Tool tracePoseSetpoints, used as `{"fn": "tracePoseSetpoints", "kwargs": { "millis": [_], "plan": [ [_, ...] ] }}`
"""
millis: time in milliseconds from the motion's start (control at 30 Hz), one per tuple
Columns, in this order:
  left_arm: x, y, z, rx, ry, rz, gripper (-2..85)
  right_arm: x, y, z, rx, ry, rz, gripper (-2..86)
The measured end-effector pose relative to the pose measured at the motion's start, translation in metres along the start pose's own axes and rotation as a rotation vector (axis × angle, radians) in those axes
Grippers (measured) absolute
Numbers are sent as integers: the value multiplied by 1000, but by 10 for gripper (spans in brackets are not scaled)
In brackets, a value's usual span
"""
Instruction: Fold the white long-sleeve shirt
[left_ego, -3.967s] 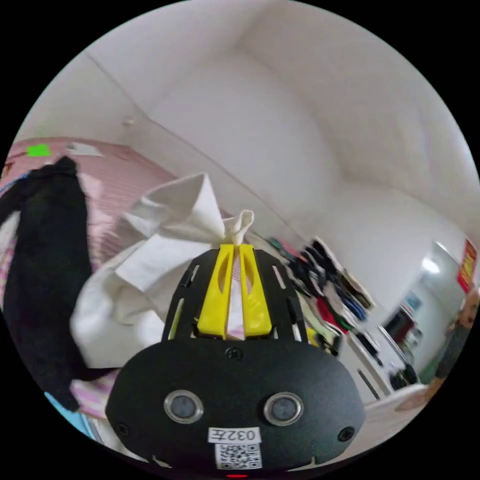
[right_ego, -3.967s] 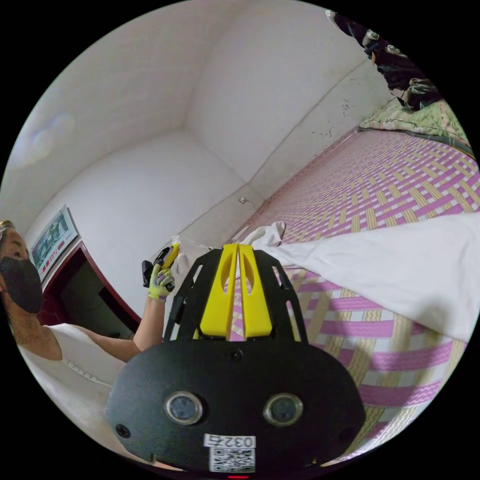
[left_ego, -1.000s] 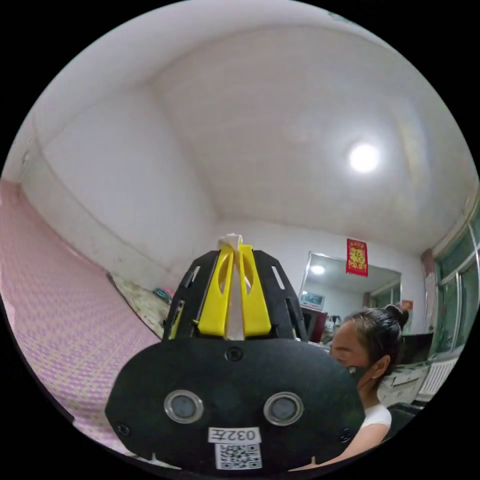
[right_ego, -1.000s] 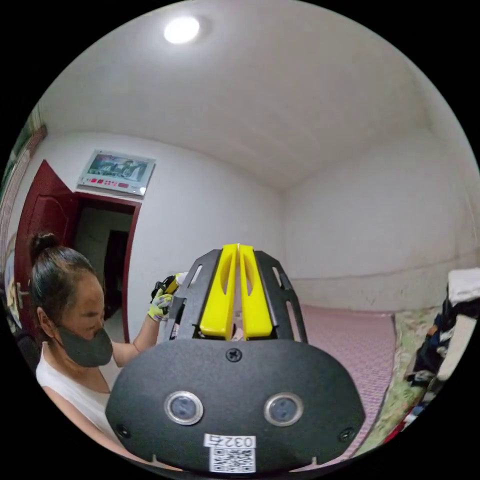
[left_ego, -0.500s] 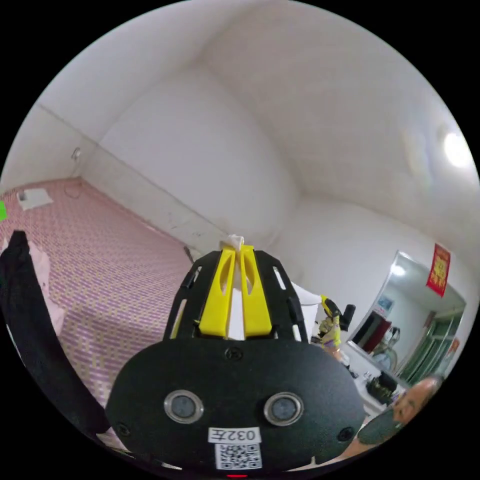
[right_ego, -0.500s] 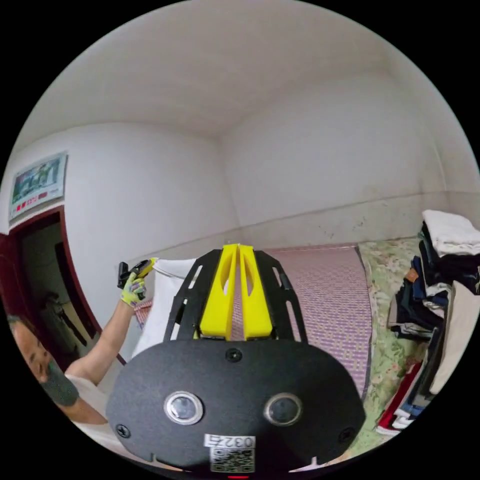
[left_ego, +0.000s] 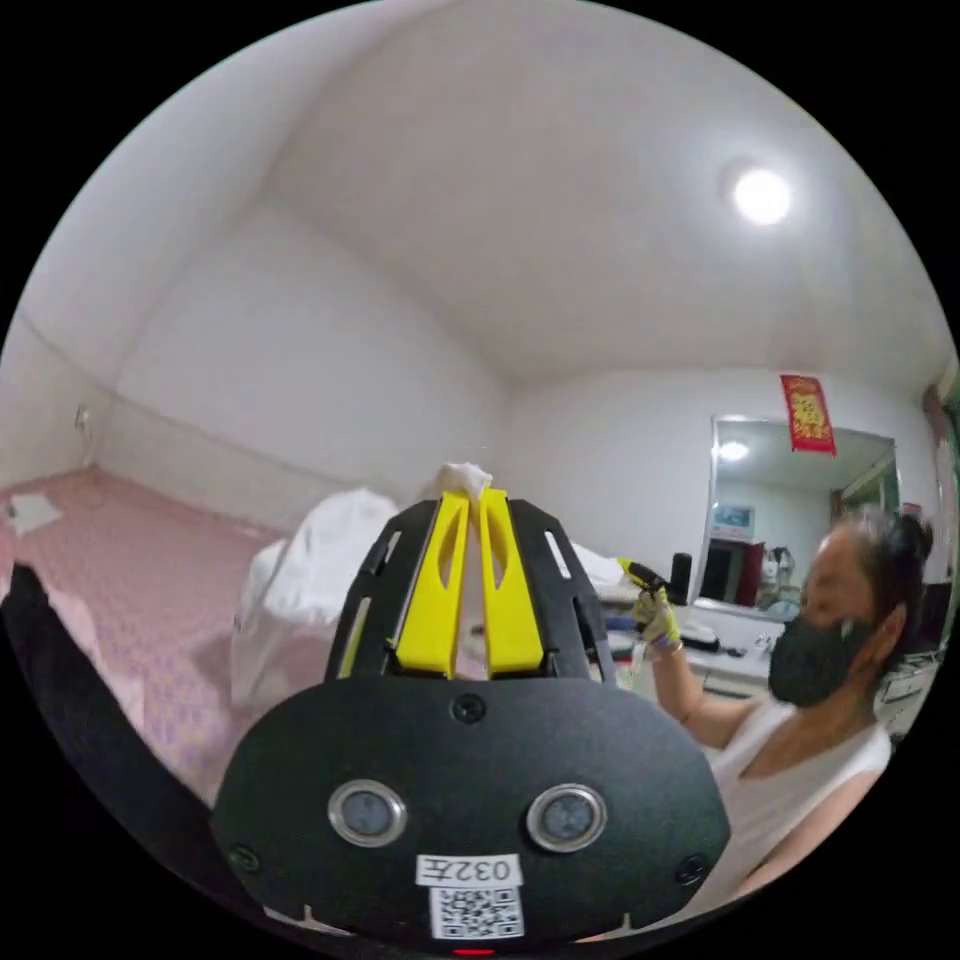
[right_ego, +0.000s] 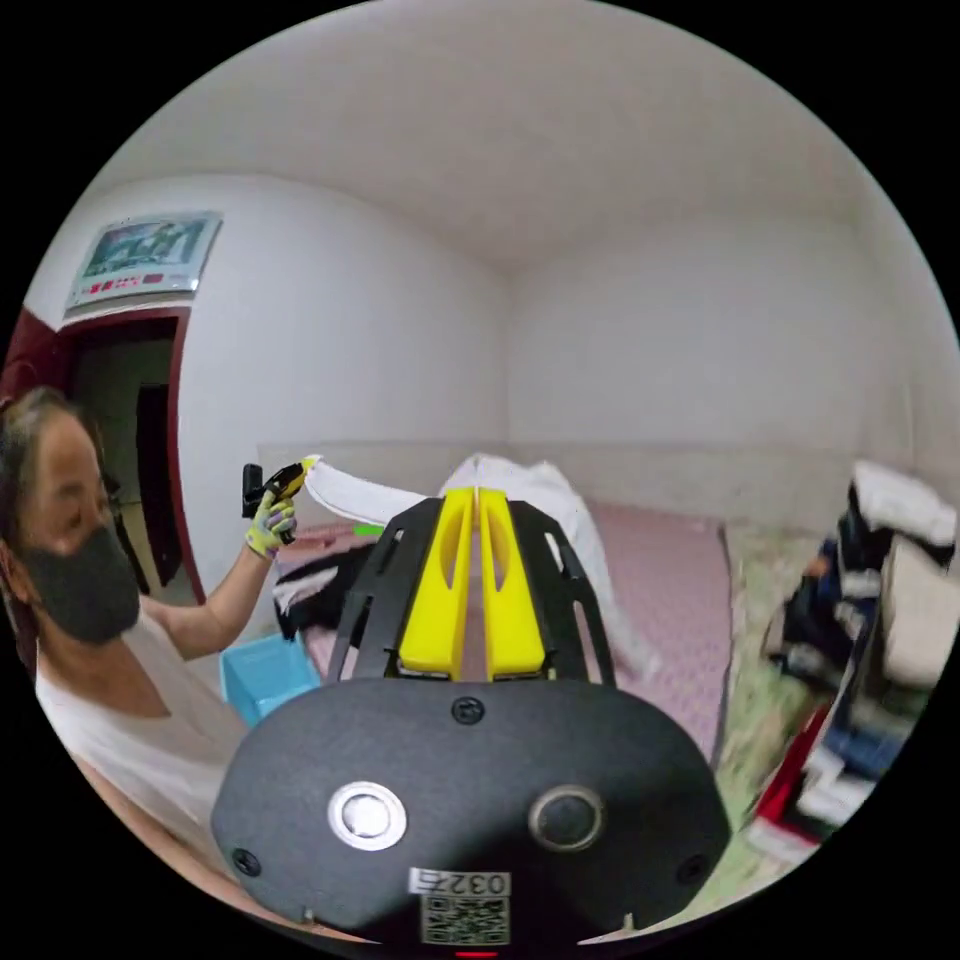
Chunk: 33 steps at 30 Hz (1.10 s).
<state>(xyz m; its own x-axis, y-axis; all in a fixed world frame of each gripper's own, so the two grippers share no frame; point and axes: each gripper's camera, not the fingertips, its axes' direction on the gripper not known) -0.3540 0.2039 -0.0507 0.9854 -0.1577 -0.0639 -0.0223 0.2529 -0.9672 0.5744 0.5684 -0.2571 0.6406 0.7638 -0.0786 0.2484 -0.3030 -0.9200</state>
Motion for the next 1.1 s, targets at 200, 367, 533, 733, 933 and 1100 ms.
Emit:
{"fn": "tracePoseSetpoints", "kwargs": {
  "millis": [200, 367, 533, 733, 933, 1100],
  "plan": [
    [-95, 219, 43, -521, -170, -412, -12, 93, 224, 77, -414, -45, 473, -10],
    [-110, 260, 45, -568, -204, -557, -14, 128, 282, 64, -388, -104, 709, -10],
    [-102, 255, 33, -523, -168, -628, -14, 130, 281, 44, -345, -153, 755, -10],
    [-101, 247, 27, -545, -200, -645, -10, 146, 287, 35, -333, -174, 825, -9],
    [-96, 232, 25, -525, -163, -644, 2, 162, 273, 31, -306, -174, 814, 18],
    [-87, 207, 17, -453, -282, -596, 59, 176, 259, 25, -292, -150, 806, 66]
  ]
}}
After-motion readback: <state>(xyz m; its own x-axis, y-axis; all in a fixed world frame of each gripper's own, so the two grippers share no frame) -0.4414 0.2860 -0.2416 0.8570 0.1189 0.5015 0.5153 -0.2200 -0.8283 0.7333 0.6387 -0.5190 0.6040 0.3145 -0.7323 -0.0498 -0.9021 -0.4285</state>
